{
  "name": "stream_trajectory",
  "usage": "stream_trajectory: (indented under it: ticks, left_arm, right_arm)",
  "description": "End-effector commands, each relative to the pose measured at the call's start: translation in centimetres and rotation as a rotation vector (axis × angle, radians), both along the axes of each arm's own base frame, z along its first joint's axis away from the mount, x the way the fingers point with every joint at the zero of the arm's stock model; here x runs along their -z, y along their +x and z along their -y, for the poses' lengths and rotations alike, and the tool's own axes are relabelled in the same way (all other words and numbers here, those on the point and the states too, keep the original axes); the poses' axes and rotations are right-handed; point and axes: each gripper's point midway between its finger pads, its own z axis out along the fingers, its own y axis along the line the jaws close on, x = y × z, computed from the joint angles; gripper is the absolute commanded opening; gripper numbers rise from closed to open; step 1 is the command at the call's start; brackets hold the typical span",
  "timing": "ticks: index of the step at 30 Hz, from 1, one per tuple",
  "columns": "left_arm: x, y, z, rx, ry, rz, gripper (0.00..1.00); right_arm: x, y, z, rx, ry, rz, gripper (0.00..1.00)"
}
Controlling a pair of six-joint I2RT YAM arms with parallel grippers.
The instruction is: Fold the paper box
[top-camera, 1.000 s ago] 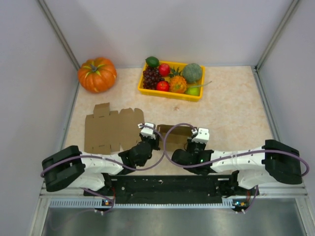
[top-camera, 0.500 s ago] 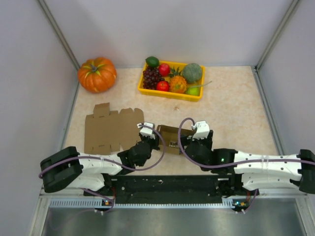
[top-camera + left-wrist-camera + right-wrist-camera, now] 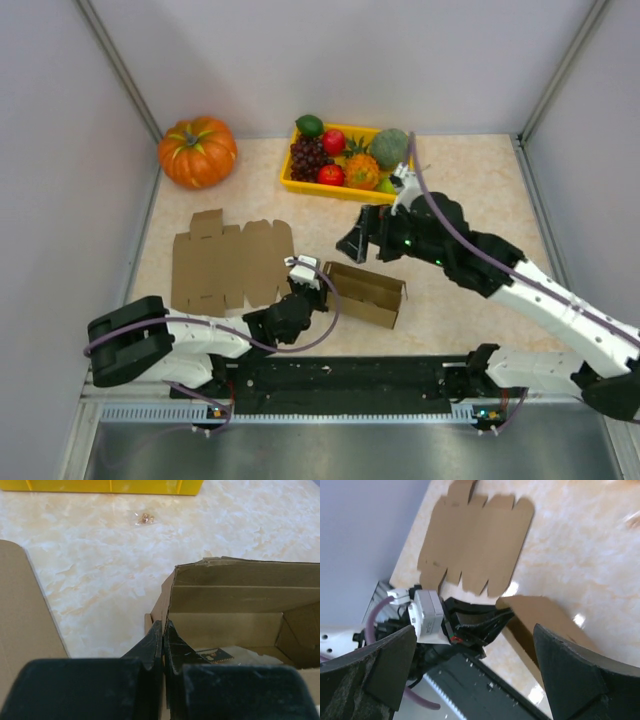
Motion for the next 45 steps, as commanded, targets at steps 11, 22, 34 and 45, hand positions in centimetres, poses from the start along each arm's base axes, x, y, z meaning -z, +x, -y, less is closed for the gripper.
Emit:
stream_trajectory:
  ticks: [11, 22, 34, 45]
  left_arm:
    - [1.7, -1.2, -0.8, -0.012, -0.028, -0.025, 0.0]
    - [1.8, -4.0, -2.7, 0.026, -0.125, -0.129, 0.46]
    - [-5.2, -13.4, -7.1, 0.336, -0.348, -0.44, 0.45]
    - [-9.3, -5.6, -4.4, 0.162, -0.193, -0.343, 0.73]
  right_arm:
    - [9.3, -0.2, -4.1, -0.137, 0.276, -0.389, 0.85]
    - [14.4, -1.9, -4.6, -0.153, 0.258, -0.341, 0.52]
    - [17.8, -5.2, -7.3, -0.258, 0.093, -0.278, 0.72]
    - [23.1, -5.7, -4.9, -0.226, -0.02, -0.335, 0.68]
